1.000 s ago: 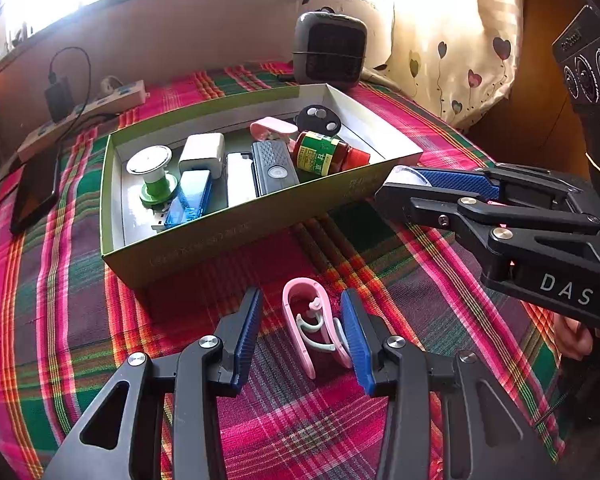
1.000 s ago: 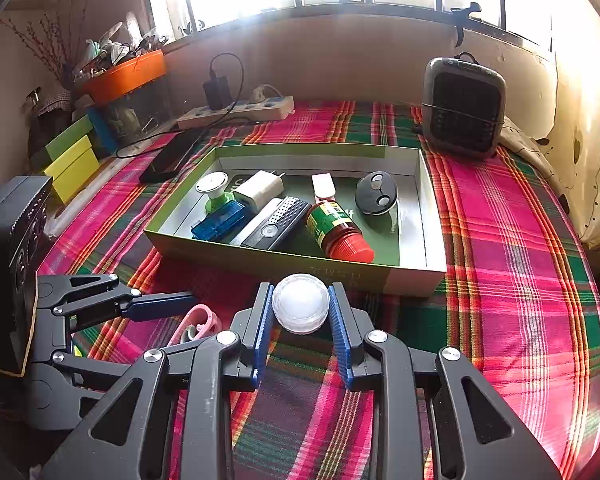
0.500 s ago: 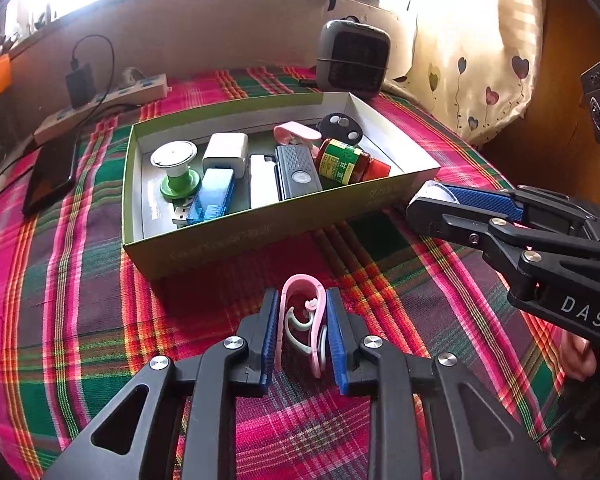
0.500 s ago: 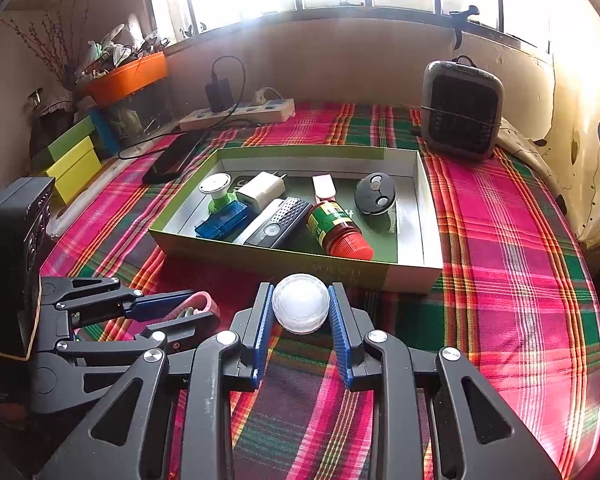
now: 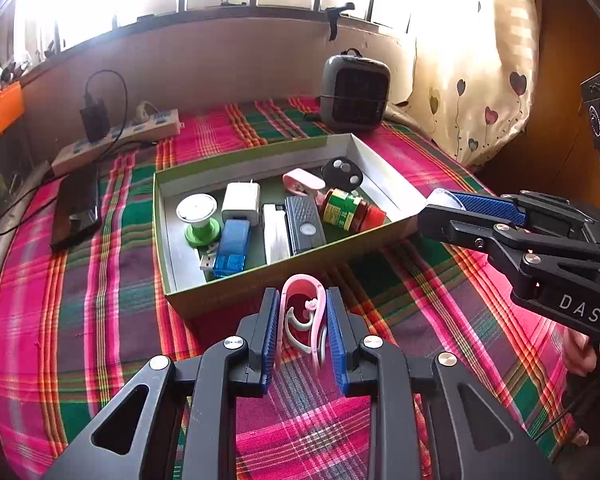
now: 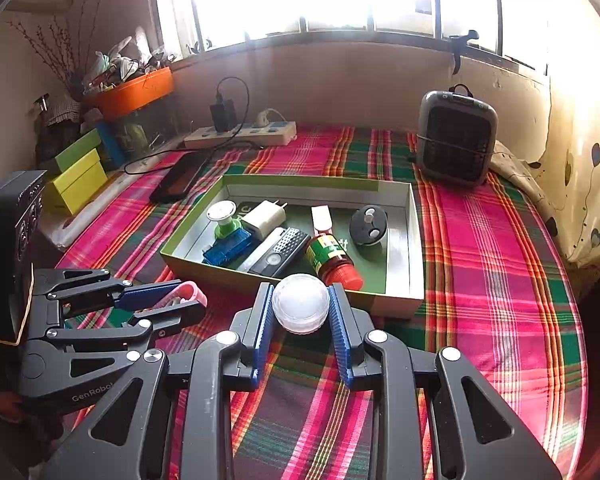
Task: Organize rigid objects
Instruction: 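Carry pink clip with left tool while right tool carries white cap over box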
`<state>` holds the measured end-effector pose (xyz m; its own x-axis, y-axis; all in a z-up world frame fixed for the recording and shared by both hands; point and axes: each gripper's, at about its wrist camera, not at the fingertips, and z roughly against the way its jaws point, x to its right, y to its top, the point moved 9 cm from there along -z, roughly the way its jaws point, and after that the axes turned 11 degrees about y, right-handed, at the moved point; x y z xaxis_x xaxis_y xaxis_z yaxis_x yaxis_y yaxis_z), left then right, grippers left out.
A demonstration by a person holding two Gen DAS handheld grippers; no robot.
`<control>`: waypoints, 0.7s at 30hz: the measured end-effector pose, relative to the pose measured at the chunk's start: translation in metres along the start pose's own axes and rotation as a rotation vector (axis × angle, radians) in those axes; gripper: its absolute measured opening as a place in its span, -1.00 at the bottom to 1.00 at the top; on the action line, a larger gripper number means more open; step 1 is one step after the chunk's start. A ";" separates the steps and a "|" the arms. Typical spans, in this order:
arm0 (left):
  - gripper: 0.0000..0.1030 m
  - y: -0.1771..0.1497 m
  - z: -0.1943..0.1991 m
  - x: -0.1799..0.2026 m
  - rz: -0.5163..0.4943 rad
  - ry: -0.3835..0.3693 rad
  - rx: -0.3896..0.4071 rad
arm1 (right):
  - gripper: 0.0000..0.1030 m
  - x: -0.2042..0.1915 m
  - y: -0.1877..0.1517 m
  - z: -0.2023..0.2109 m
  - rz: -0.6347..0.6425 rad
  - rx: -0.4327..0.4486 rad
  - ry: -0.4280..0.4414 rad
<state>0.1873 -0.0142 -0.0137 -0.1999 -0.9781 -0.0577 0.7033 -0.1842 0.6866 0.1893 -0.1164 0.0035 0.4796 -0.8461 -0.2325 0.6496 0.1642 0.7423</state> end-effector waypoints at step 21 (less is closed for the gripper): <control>-0.57 0.052 -0.029 -0.032 0.065 0.010 0.015 | -0.45 0.022 0.067 -0.032 0.009 -0.010 0.028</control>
<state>0.2497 0.0048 0.0031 -0.1473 -0.9889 -0.0191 0.7040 -0.1184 0.7002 0.2624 -0.1080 0.0278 0.5018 -0.8301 -0.2433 0.6508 0.1770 0.7384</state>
